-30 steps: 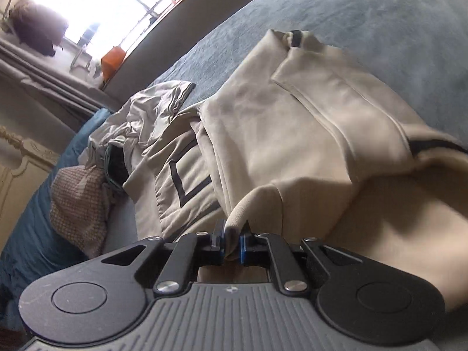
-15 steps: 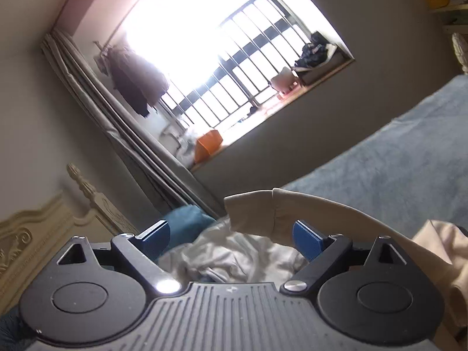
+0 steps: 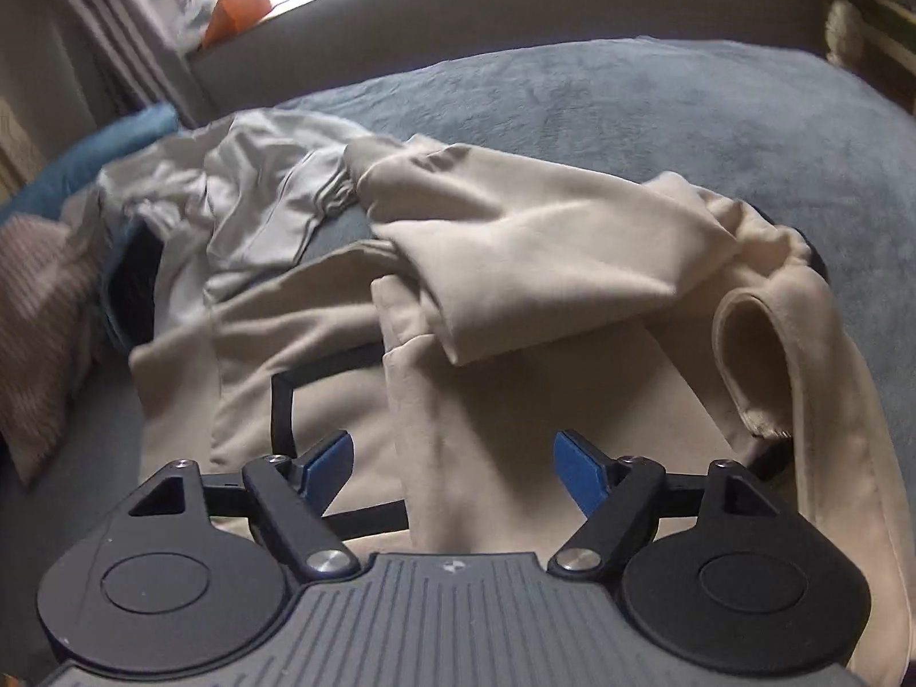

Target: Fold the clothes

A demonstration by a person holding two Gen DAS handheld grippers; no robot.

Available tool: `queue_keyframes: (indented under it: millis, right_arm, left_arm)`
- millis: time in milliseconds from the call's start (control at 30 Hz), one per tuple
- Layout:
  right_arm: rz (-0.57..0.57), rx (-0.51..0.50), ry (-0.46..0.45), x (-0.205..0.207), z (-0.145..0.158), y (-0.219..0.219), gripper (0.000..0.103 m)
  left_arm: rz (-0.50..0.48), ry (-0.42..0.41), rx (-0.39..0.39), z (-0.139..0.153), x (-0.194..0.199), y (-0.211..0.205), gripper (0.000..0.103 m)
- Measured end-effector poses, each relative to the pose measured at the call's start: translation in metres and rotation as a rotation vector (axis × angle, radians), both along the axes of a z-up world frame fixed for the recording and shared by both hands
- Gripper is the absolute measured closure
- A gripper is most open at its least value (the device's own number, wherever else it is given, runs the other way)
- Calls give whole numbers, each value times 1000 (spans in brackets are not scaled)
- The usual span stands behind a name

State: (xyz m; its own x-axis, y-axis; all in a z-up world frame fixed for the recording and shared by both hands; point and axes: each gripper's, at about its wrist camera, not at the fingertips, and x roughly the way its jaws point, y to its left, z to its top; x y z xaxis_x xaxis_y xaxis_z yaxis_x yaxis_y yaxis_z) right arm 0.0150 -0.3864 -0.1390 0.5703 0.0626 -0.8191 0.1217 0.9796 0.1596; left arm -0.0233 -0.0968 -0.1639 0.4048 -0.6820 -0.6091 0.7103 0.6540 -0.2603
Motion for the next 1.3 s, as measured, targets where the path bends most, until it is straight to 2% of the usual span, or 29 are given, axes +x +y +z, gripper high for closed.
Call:
queue_keyframes:
  millis: [67,133,167,233,300,333,367,400,600,767,900,1100,1200,1300]
  right_arm:
    - [65,-114,41,15,-14,21,24]
    - [57,-183,94,27,-30,29,26]
    - [29,-178,109,29,-36,25,33]
    - [-17,-155,102,29,-43,17,37]
    - [-39,-150,67,22,-40,11,59]
    - [-54,-139,53,19,-38,7,80]
    - [-73,-120,41,15,-34,3,92]
    - [-93,-108,28,11,-31,-1,94]
    - [-162,-43,-64,-21,3,-19,95]
    - [-198,9,-127,-70,42,-33,95]
    - [-234,44,-161,-131,69,-42,95]
    - [-319,26,-155,-238,95,-65,95]
    - [-399,24,-134,-293,97,-76,95]
    - [-520,69,-80,-339,81,-89,95]
  left_arm:
    - [-5,-9,8,1,-4,2,46]
    - [-4,-11,12,1,-6,3,46]
    - [-4,-12,14,1,-7,4,46]
    - [-2,-15,17,2,-8,6,46]
    - [0,-17,20,3,-10,8,46]
    - [0,-19,24,3,-10,8,46]
    - [0,-21,28,4,-10,9,46]
    - [0,-23,32,4,-10,10,46]
    - [40,-26,47,5,-17,17,45]
    - [66,-39,67,8,-27,25,41]
    - [75,-19,70,13,-33,37,39]
    - [97,-21,68,17,-40,52,36]
    - [100,-33,75,22,-40,51,36]
    - [81,-78,78,30,-40,40,36]
